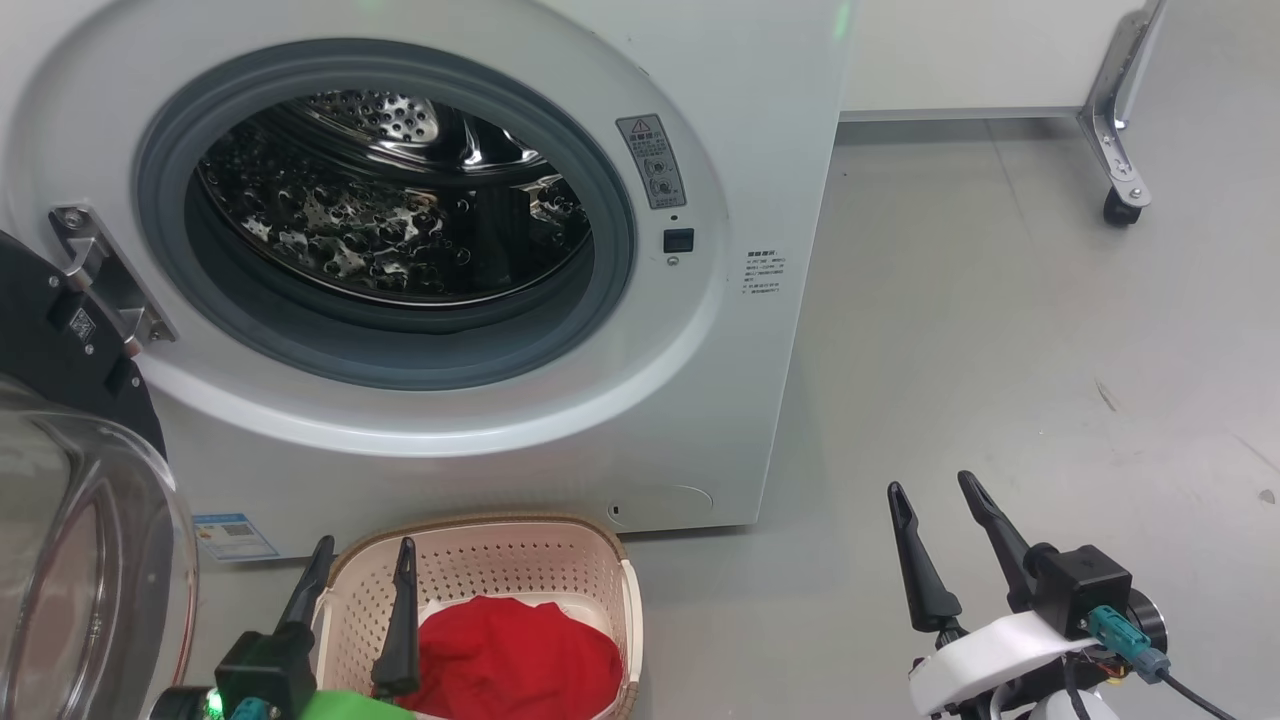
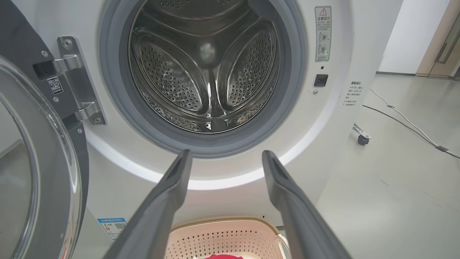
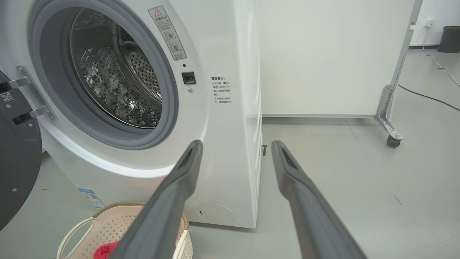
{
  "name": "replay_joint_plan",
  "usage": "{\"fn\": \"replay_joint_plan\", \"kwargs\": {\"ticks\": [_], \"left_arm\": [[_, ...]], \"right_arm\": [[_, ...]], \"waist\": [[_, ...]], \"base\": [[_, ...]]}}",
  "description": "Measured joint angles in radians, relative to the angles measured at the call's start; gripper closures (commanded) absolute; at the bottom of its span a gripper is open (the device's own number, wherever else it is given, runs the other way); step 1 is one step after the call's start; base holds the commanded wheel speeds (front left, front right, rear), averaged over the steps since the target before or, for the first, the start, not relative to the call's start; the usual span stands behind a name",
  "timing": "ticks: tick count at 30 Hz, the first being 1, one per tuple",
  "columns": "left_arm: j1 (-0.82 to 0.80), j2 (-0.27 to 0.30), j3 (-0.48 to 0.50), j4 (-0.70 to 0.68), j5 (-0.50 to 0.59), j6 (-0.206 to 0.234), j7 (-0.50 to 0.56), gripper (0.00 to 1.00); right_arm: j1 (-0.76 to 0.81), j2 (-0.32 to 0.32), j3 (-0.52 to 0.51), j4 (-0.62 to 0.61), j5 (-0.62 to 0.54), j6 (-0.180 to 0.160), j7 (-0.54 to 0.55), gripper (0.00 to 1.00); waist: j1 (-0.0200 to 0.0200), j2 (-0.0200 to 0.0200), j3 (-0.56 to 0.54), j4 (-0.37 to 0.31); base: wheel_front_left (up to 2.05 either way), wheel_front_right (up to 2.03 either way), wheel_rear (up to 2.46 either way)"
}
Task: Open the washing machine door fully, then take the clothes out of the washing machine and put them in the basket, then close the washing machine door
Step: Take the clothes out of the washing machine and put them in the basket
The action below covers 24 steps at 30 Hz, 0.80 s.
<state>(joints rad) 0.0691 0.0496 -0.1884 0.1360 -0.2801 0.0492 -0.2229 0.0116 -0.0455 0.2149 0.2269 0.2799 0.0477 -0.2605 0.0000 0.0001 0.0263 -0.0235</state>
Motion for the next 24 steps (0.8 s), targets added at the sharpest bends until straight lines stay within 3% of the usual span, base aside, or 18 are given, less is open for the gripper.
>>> {"fn": "replay_joint_plan", "kwargs": {"ticks": [24], "left_arm": [[0.107, 0.003, -0.012, -0.139, 0.009, 0.021, 0.047, 0.0]], "right_arm": [[0.047, 0.001, 0.003, -0.023, 0.0, -0.025, 0.0, 0.0]], "waist": [[0.0, 0.0, -0.022, -0.012]], "base": [[0.0, 0.0, 0.0]]}}
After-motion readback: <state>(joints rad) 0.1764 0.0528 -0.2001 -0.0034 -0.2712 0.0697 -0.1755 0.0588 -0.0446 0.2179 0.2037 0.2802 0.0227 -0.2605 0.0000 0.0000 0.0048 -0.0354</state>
